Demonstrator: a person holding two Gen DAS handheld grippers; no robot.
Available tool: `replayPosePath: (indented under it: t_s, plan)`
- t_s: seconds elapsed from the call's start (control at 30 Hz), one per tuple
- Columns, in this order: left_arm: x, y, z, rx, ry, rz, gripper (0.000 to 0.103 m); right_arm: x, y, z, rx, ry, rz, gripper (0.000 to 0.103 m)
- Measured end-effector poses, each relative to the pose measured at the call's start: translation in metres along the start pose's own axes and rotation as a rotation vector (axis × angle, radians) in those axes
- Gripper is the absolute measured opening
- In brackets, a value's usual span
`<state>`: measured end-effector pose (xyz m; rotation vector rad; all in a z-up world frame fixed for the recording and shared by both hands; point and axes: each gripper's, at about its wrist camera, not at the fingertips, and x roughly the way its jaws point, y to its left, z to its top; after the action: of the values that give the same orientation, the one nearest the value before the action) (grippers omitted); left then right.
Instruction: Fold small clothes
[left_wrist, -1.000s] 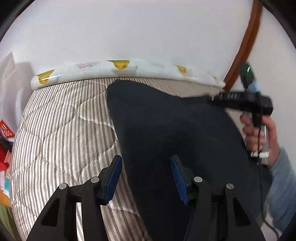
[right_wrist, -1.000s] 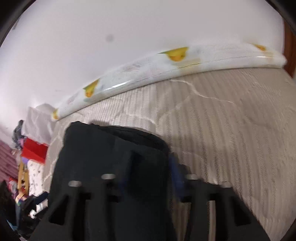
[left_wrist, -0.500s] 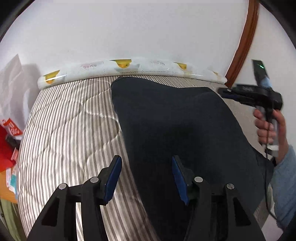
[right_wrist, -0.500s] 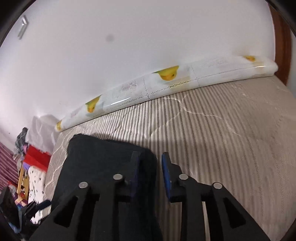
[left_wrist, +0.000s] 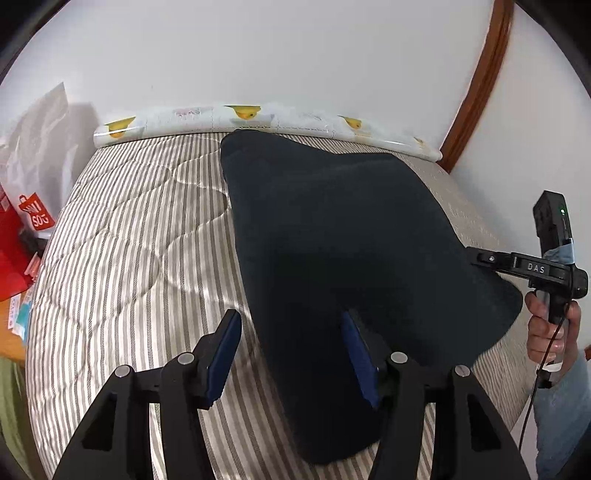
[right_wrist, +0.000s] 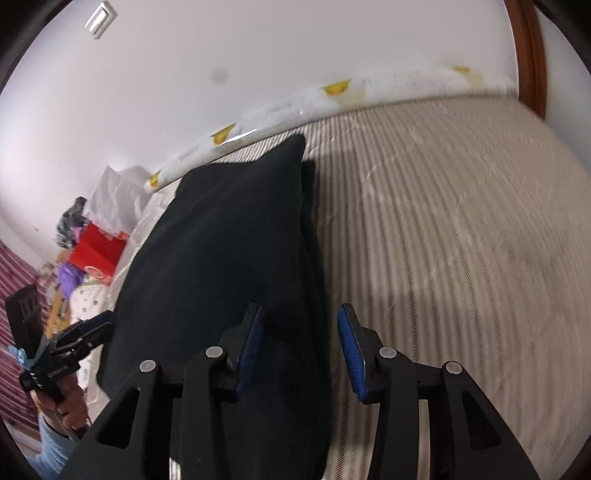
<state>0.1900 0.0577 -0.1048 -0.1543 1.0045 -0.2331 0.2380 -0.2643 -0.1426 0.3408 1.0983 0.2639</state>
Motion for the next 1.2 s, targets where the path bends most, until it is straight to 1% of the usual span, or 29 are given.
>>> replayPosePath:
  t_s: [0.03,0.07,0.1,0.17,0.23,0.27,0.3,0.37,0.43,0.47,0.53,0.57,0.63,0.67,0.77,0.83,0.9,1.03,1.2]
  plan:
    - [0.0,0.0,-0.002,0.005,-0.003,0.009,0.055,0.004,0.0,-0.004,-0.011,0.017,0.035,0.023]
    - [-0.001,-0.001,-0.005,0.009,-0.005,0.022,0.056,0.005,0.001,-0.006,-0.017,0.024,0.036,0.011]
    - [-0.001,-0.001,-0.006,0.006,-0.004,0.028,0.056,0.003,0.002,-0.008,-0.025,0.009,0.016,0.007]
    - [-0.005,-0.001,-0.009,-0.008,-0.002,0.022,0.056,-0.015,0.003,-0.011,-0.048,-0.071,0.027,0.006]
    - [-0.008,-0.003,-0.01,-0.004,-0.006,0.031,0.056,-0.028,0.0,-0.015,-0.038,-0.115,0.021,0.006]
    - [-0.008,-0.003,-0.01,-0.002,-0.007,0.036,0.056,-0.026,0.001,-0.015,-0.031,-0.102,0.013,0.006]
    - [-0.008,-0.003,-0.011,-0.004,-0.007,0.044,0.056,-0.023,0.004,-0.016,-0.041,-0.078,-0.019,0.007]
    - [-0.009,-0.004,-0.011,-0.017,-0.006,0.05,0.056,-0.022,0.014,-0.018,-0.087,-0.073,-0.082,0.008]
    - [-0.01,-0.006,-0.014,-0.024,-0.011,0.06,0.056,-0.027,0.03,-0.023,-0.138,-0.104,-0.196,0.011]
    - [-0.011,-0.007,-0.014,-0.022,-0.018,0.075,0.057,-0.032,0.036,-0.025,-0.154,-0.128,-0.237,0.011]
    - [-0.01,-0.011,-0.016,-0.022,-0.032,0.103,0.058,-0.04,0.051,-0.029,-0.184,-0.18,-0.286,0.017]
    - [-0.01,-0.013,-0.017,-0.026,-0.036,0.111,0.058,-0.042,0.059,-0.032,-0.2,-0.202,-0.299,0.022]
    - [-0.008,-0.016,-0.018,-0.037,-0.043,0.125,0.058,-0.044,0.074,-0.037,-0.241,-0.225,-0.296,0.026]
    - [-0.008,-0.016,-0.018,-0.045,-0.047,0.129,0.058,-0.042,0.08,-0.04,-0.25,-0.223,-0.28,0.028]
    - [-0.009,-0.013,-0.023,-0.086,-0.046,0.127,0.059,-0.028,0.088,-0.049,-0.258,-0.182,-0.247,0.028]
    - [-0.01,-0.013,-0.025,-0.099,-0.045,0.115,0.059,-0.018,0.086,-0.058,-0.261,-0.157,-0.279,0.028]
    - [-0.01,-0.014,-0.029,-0.098,-0.044,0.119,0.06,-0.014,0.082,-0.065,-0.257,-0.162,-0.305,0.028]
    - [-0.013,-0.017,-0.035,-0.107,-0.054,0.127,0.06,-0.017,0.084,-0.066,-0.225,-0.162,-0.349,0.028]
    - [-0.019,-0.018,-0.041,-0.121,-0.053,0.125,0.06,-0.021,0.087,-0.071,-0.222,-0.158,-0.395,0.028]
